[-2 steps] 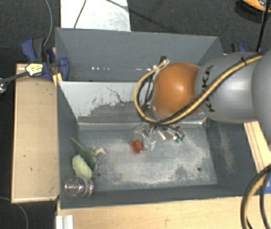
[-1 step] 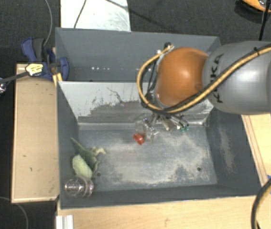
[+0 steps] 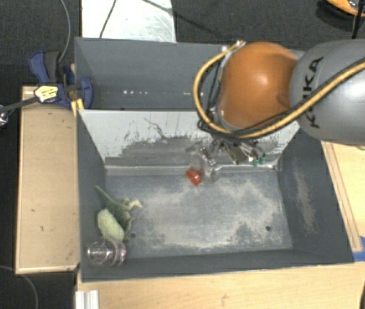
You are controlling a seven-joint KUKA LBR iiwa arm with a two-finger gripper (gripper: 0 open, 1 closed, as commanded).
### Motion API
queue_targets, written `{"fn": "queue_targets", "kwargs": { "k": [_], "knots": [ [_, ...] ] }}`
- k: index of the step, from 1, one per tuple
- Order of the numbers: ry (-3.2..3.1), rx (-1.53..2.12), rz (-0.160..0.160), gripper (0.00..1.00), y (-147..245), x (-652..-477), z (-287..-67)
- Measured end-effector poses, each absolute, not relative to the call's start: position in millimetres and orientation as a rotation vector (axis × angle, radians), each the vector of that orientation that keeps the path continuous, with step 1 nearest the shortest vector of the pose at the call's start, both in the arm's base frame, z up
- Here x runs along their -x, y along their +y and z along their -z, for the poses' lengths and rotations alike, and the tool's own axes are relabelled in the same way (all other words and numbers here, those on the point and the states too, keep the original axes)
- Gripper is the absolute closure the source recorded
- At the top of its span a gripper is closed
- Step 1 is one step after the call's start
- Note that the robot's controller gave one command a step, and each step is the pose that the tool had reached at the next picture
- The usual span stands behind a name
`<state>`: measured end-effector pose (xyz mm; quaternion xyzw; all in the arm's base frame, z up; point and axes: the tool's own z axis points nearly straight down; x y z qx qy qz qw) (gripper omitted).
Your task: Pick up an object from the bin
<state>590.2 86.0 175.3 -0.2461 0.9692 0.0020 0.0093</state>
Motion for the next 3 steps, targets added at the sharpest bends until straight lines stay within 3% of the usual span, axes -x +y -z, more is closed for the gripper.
{"fn": "queue_targets", "kwargs": {
  "k": [1, 2, 3],
  "knots": [
    [3.029, 0.751, -0.007, 1.00, 93, -587.0, -244],
    [3.028, 0.746, -0.007, 1.00, 102, -565.5, -329],
    [3.030, 0.742, -0.008, 1.00, 103, -565.4, -329]
  ]
}}
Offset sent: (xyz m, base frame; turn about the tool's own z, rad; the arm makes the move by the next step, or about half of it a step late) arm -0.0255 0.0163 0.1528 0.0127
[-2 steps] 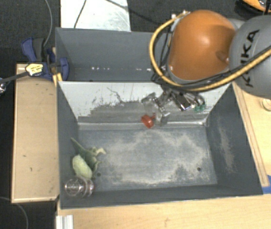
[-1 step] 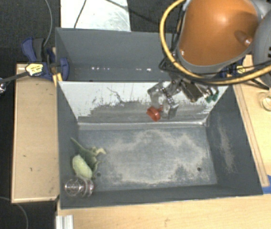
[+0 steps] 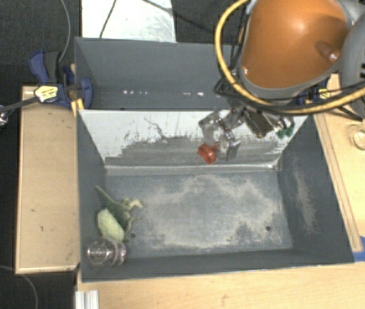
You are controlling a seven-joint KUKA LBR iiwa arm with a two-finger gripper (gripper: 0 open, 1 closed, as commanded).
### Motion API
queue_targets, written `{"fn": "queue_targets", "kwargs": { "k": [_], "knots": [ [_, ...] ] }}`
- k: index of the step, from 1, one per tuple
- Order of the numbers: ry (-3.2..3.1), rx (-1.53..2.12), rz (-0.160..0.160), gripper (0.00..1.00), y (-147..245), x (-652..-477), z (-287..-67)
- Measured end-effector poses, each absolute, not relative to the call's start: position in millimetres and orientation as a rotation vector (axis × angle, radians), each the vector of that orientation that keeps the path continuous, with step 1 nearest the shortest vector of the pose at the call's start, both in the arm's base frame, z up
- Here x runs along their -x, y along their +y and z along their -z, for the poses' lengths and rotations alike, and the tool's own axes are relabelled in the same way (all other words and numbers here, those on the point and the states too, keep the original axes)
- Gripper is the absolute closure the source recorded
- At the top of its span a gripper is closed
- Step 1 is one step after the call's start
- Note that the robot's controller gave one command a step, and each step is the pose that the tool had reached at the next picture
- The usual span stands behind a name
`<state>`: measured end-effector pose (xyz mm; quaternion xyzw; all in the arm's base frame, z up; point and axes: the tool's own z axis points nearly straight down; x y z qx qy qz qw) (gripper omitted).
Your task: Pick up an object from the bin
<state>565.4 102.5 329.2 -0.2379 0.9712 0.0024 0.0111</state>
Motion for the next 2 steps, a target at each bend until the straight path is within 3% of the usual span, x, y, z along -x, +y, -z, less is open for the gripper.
{"fn": "queue_targets", "kwargs": {
  "k": [2],
  "knots": [
    [3.033, 0.732, -0.008, 1.00, 102.5, -565.4, -329.1]
  ]
}}
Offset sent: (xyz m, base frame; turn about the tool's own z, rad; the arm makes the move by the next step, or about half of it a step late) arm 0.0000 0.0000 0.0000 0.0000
